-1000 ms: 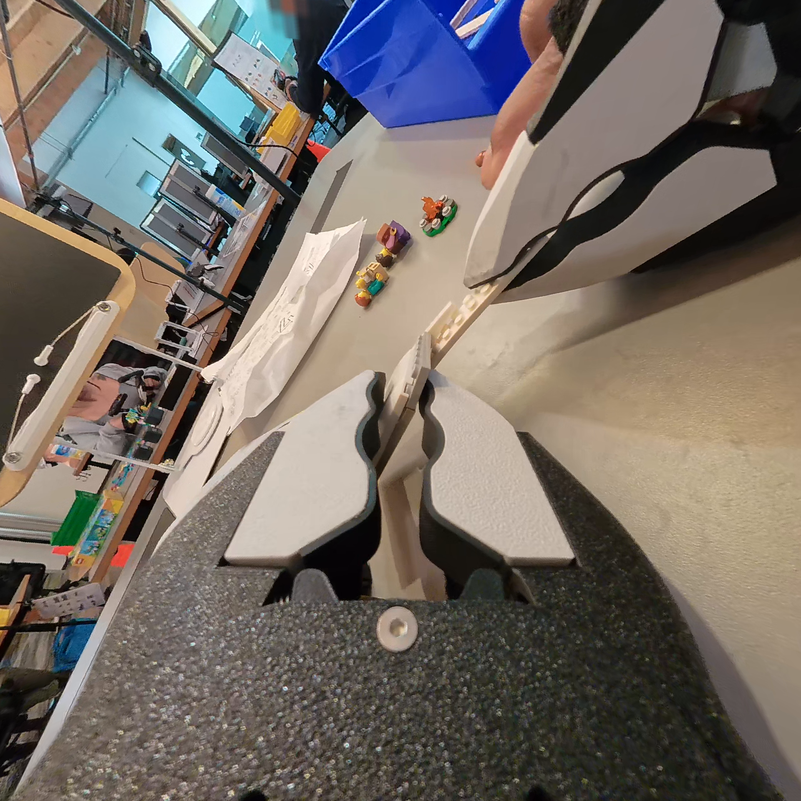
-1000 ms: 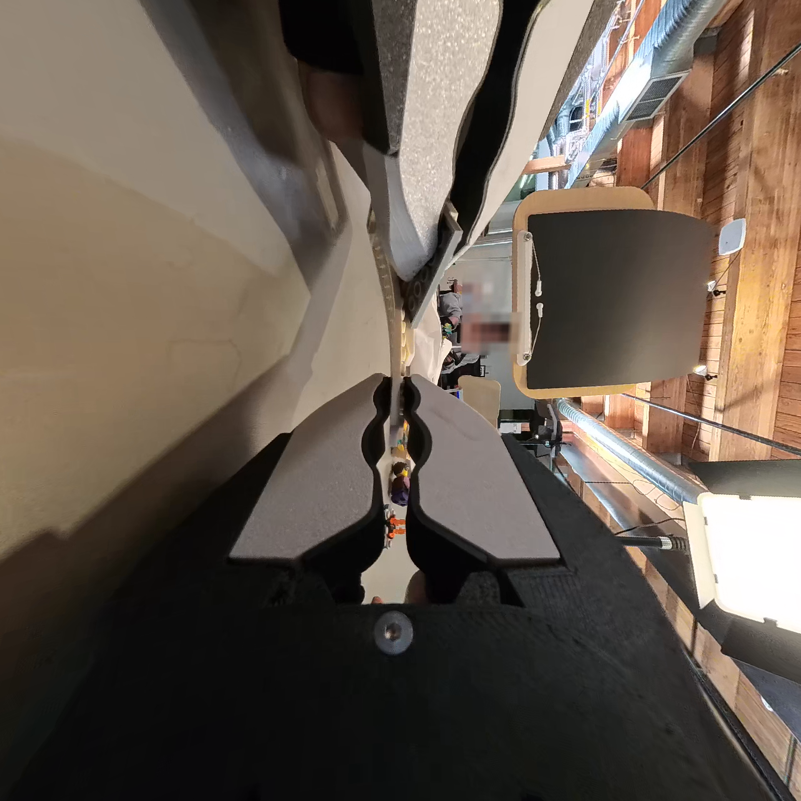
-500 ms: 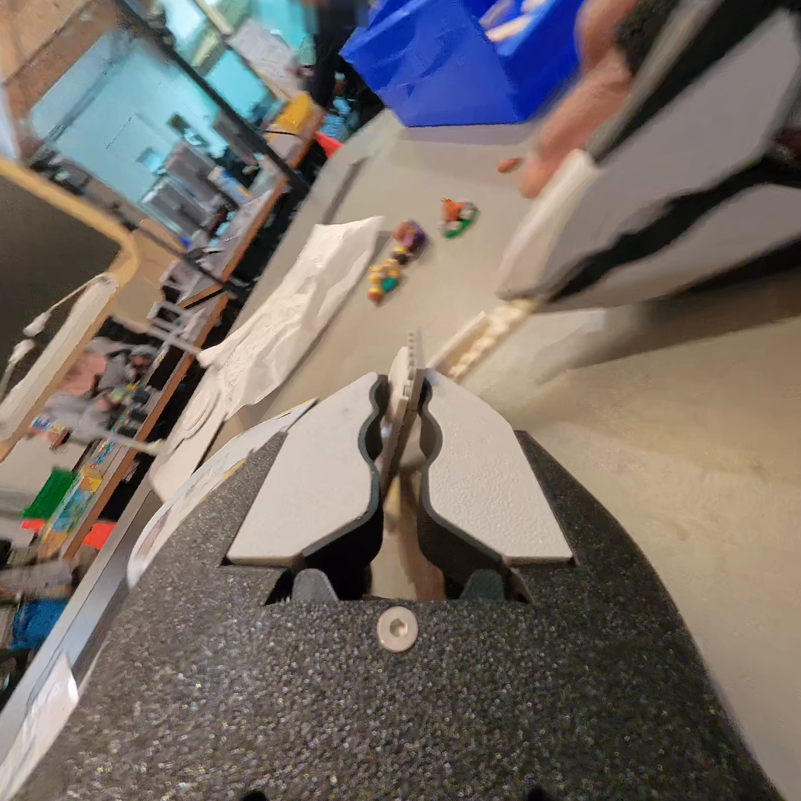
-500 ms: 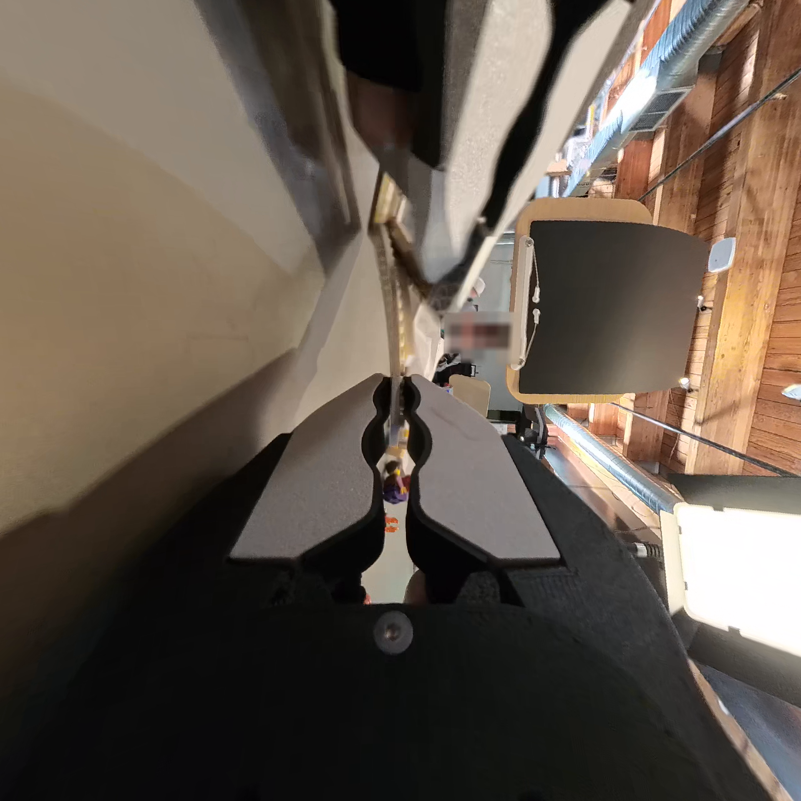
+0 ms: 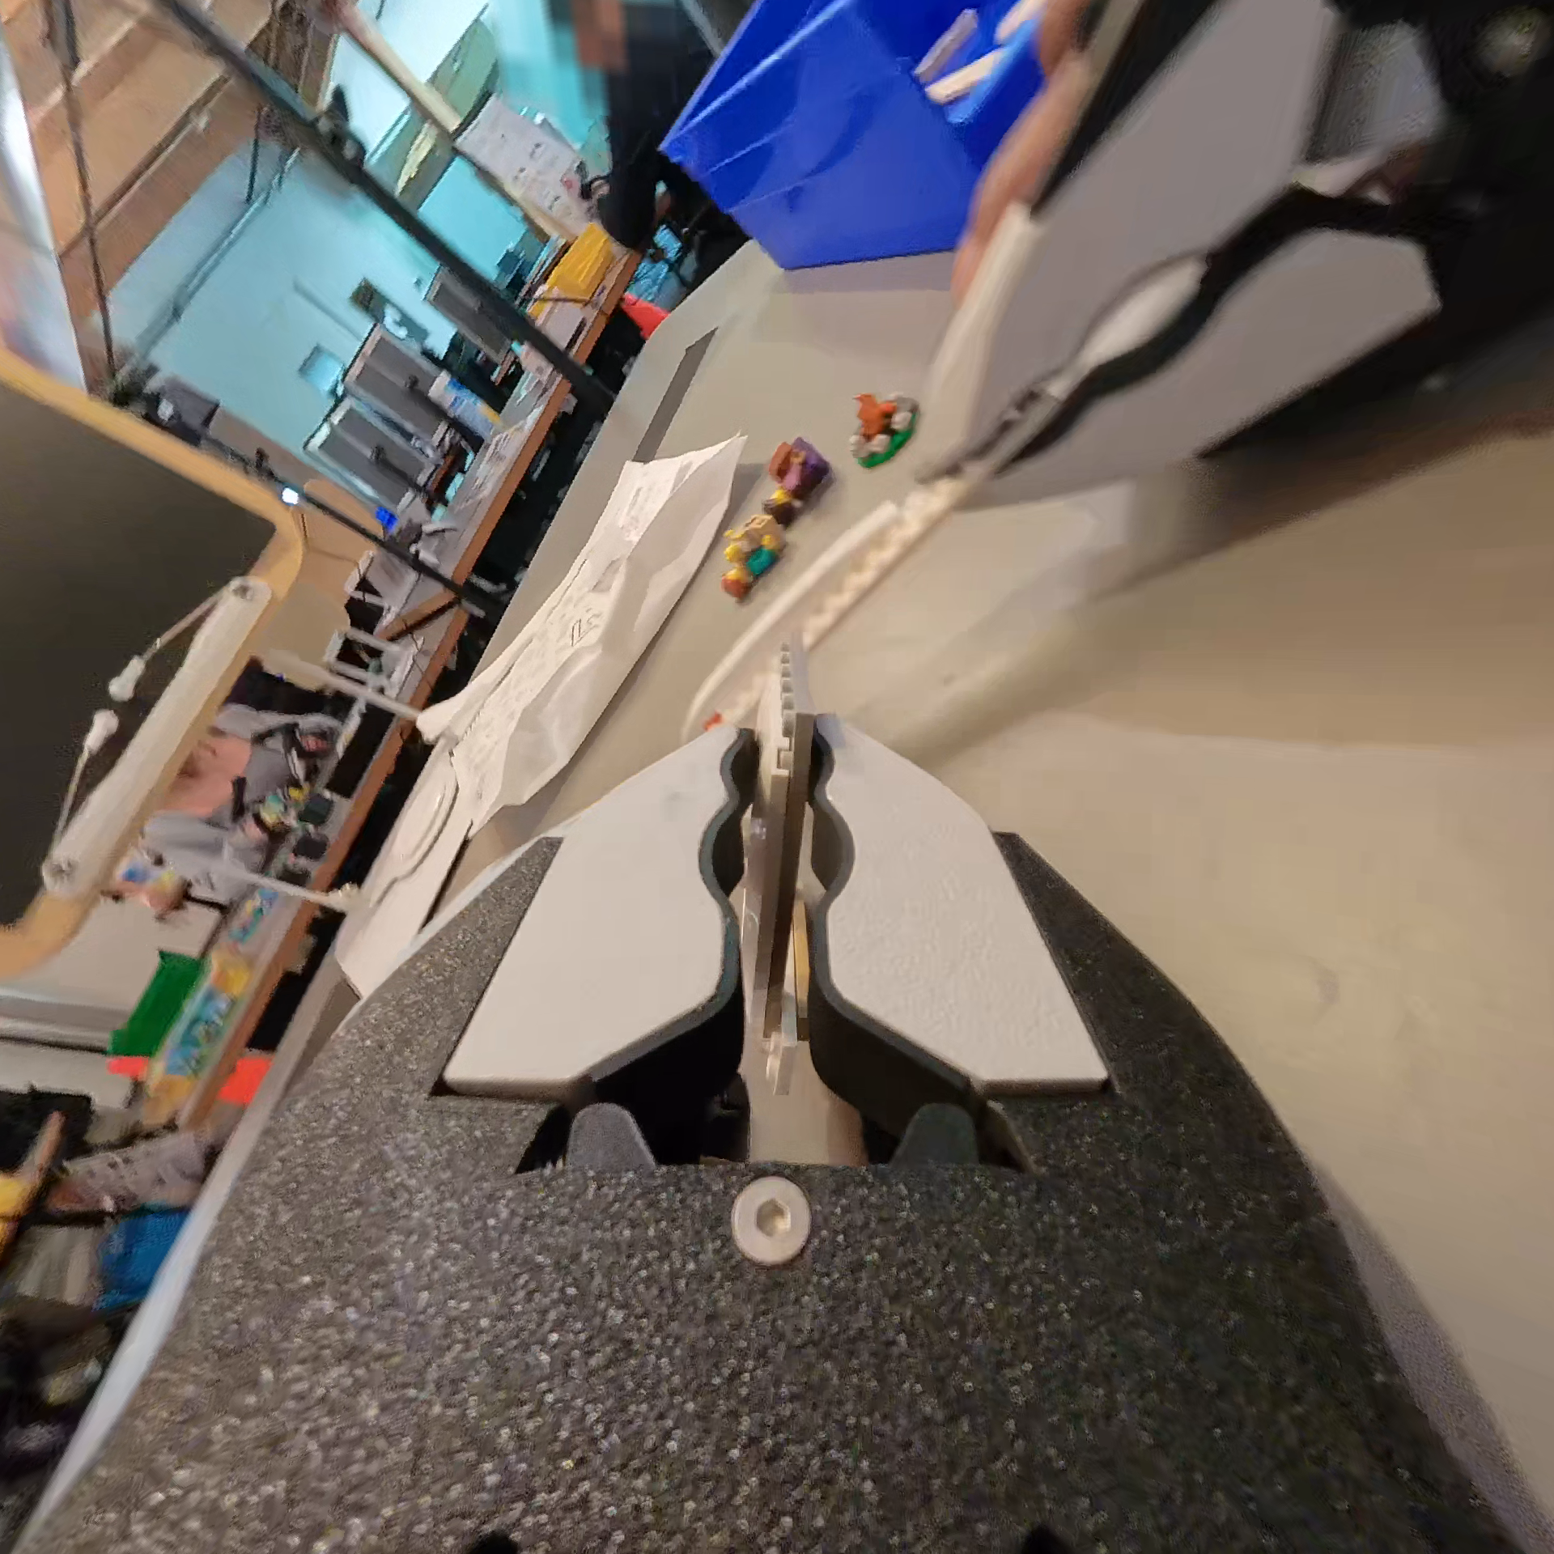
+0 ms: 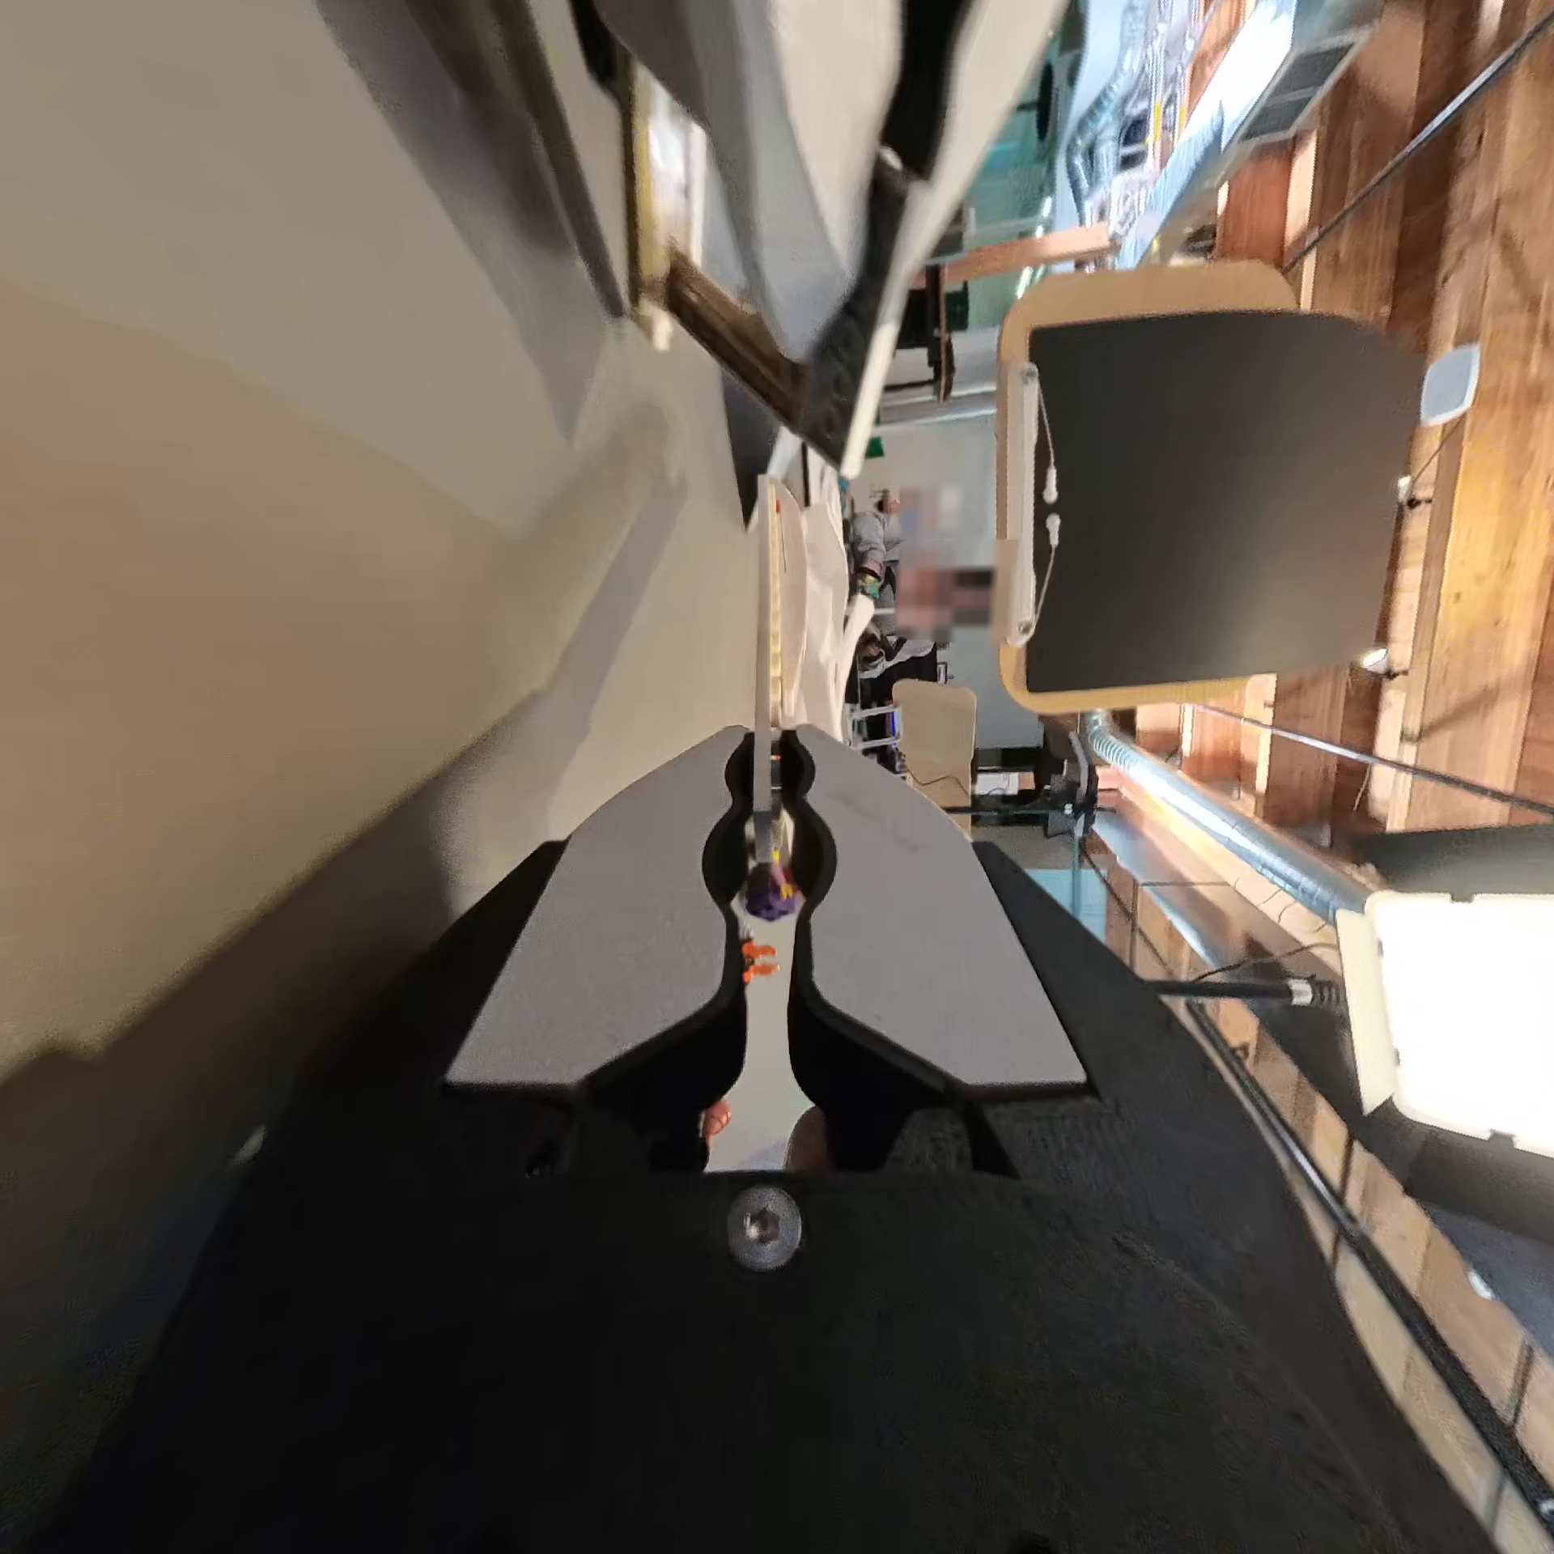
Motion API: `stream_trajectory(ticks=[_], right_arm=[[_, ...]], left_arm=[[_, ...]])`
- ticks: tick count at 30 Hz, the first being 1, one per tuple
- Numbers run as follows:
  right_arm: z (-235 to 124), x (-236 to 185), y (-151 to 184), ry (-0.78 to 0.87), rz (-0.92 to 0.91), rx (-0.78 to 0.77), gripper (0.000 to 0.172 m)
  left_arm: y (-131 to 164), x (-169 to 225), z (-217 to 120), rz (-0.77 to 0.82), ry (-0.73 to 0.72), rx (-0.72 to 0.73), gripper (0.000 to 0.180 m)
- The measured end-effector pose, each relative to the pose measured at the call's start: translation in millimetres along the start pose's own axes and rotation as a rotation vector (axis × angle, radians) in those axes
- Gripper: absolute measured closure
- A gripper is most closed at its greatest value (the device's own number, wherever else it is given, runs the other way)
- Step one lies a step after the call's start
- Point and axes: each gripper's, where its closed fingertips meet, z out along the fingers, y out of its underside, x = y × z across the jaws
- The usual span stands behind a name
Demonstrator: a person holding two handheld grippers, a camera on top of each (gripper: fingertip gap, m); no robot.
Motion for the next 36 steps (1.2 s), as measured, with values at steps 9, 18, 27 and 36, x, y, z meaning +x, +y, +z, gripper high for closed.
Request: stream_trajectory(ticks=[9,18,27,36], right_arm=[[4,10,10,0.015,0.102,0.005,0.167],[6,16,10,0.056,0.087,-0.003,0.167],[5,27,5,0.124,0.073,0.010,0.167],[-5,49,-36,0.341,-0.064,0.104,0.167]], left_arm=[[12,37,5,0.182,0.158,-0.092,0.159],[3,33,-3,-0.136,0.308,-0.043,0.109],[-15,29,-7,-0.404,0.389,0.005,0.110],[-32,-19,-5,-1.022,0.306,0.170,0.131]])
